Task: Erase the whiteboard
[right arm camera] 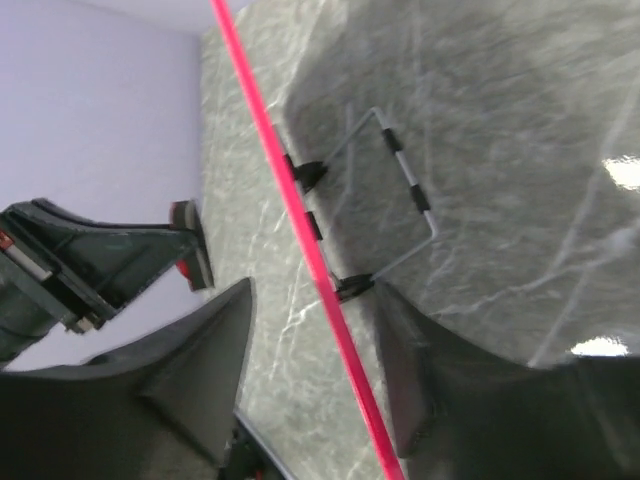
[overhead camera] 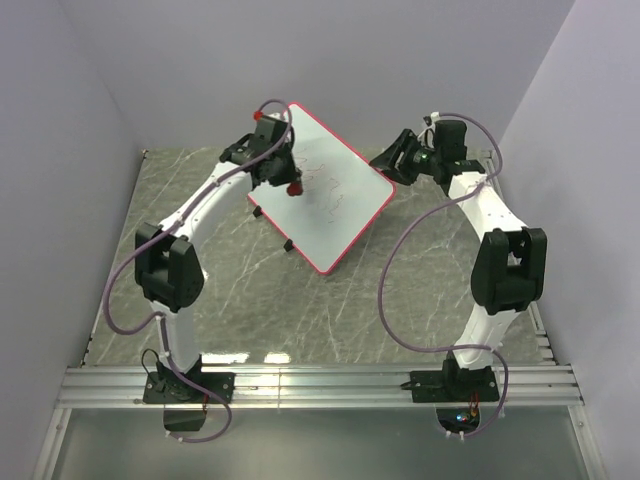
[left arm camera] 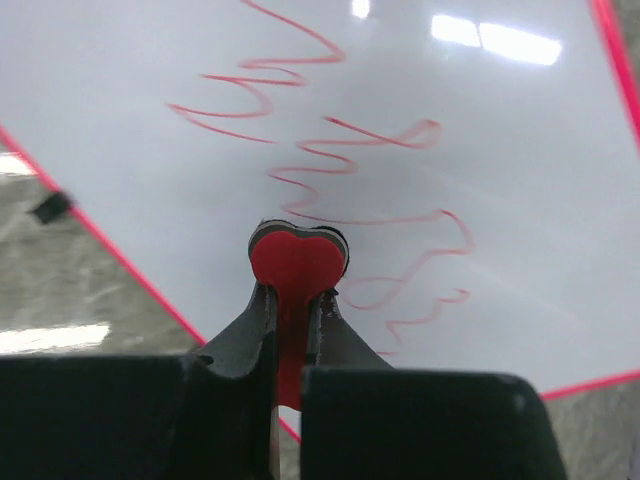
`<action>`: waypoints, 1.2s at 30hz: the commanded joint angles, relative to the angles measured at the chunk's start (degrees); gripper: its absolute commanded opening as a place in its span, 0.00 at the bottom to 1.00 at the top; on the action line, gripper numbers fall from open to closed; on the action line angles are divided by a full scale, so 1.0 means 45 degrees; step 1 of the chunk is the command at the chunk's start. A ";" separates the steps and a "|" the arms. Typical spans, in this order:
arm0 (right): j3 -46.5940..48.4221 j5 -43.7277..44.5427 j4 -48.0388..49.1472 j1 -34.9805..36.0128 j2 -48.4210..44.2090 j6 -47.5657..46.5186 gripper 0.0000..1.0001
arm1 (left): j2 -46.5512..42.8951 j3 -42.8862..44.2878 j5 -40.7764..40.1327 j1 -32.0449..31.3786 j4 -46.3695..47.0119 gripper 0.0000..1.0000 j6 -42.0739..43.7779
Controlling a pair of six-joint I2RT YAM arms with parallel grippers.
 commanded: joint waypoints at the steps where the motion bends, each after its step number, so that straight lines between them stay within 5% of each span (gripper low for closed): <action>1: -0.0391 -0.1158 0.1229 0.0300 -0.0299 0.0224 0.56 | 0.0778 0.1017 0.1133 -0.0936 -0.0271 0.00 -0.0222; 9: -0.1252 -0.1022 0.0881 0.0438 -0.0476 -0.0263 0.19 | 0.2360 0.2737 0.2245 -0.2561 0.0411 0.00 -0.0182; 15: -0.1271 -0.0768 0.0235 0.0438 -0.0554 -0.0811 0.02 | 0.2890 0.2662 0.2680 -0.2698 0.0998 0.00 -0.0554; 19: -0.1135 -0.0631 -0.0175 0.0438 -0.0574 -0.1045 0.00 | 0.2326 0.0849 0.1880 -0.2213 0.1368 0.00 -0.0281; 26: -0.1153 -0.0573 -0.0235 0.0438 -0.0749 -0.1065 0.00 | -0.0018 -0.6223 0.1545 -0.0239 0.4258 0.00 -0.0573; 31: -0.1407 -0.0650 0.0019 0.0438 -0.0846 -0.0851 0.00 | -0.0254 -0.6735 0.1856 -0.0099 0.4767 0.00 -0.0495; 36: -0.1661 -0.0690 0.0369 0.0477 -0.0983 -0.0519 0.00 | -0.0196 -0.5233 0.2071 -0.1094 0.4631 0.00 -0.0515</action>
